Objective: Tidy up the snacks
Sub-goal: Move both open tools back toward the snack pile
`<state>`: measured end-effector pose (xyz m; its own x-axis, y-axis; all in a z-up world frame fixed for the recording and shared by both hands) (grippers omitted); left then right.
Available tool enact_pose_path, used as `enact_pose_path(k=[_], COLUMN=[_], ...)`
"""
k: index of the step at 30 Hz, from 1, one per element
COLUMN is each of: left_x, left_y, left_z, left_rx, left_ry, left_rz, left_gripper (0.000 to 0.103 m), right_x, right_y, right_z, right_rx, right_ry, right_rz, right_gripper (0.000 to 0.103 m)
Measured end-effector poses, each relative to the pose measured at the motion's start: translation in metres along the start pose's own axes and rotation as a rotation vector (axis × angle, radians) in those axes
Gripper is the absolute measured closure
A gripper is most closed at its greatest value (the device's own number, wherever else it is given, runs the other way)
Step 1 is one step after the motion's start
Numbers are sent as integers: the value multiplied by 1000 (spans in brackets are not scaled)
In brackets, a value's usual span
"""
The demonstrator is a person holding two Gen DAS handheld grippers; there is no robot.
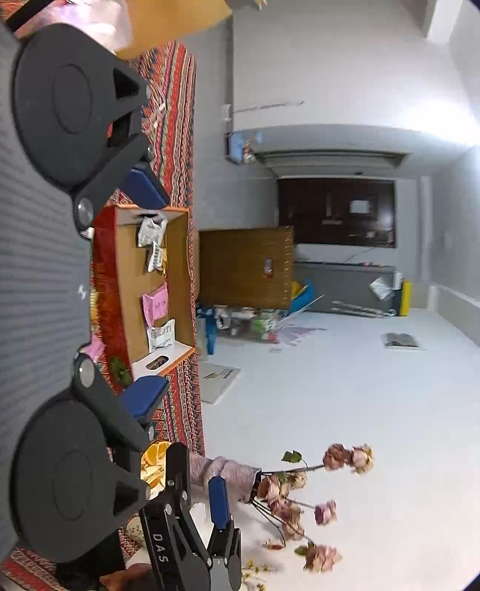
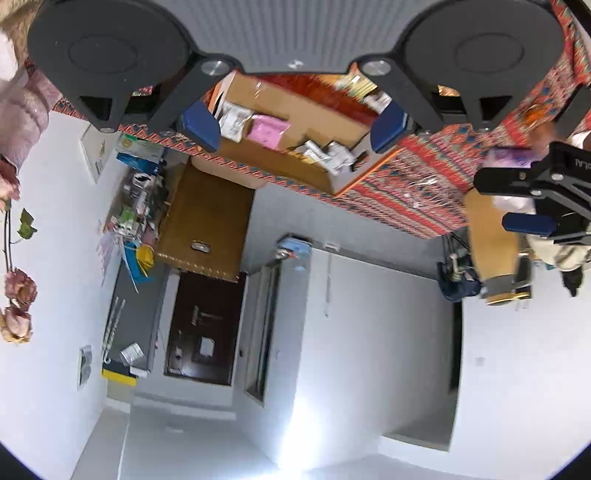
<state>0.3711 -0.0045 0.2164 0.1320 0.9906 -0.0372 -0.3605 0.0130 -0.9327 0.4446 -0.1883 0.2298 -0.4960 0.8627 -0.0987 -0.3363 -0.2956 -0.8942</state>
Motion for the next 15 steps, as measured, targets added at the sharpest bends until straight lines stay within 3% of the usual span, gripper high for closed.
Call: enact_pose_path(k=[5,8,13,15], left_x=[-24,-36,-53,-53], left_y=[40,66,105,119], left_z=[61,87,116,121], left_rx=[-94,-104,-126,-118], left_ry=[-34,-17,-52,-66], left_rz=[-46,-48,-90,-60], left_gripper=[2,1,0,0], right_x=[24,38,62,68], right_y=[39,65,115,135], right_z=[52,78,111,121], right_rx=[-43,-72,-81,-83], right_ry=[-1,-1,-5,-6], right_rz=[32,29,9,-17], right_gripper=[13,9,7,7])
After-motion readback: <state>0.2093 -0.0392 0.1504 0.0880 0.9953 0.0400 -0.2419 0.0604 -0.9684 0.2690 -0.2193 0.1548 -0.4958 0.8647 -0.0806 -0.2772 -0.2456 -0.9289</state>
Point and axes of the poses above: each gripper's, at about its wrist camera, not at the fingertips, and z roughly against the way its jaws point, x to its left, y to its underside, the point moved 8 cm from there along -z, roughly the way its jaws point, and after that the axes turned 1 degree about -x, right-handed, at the moved point
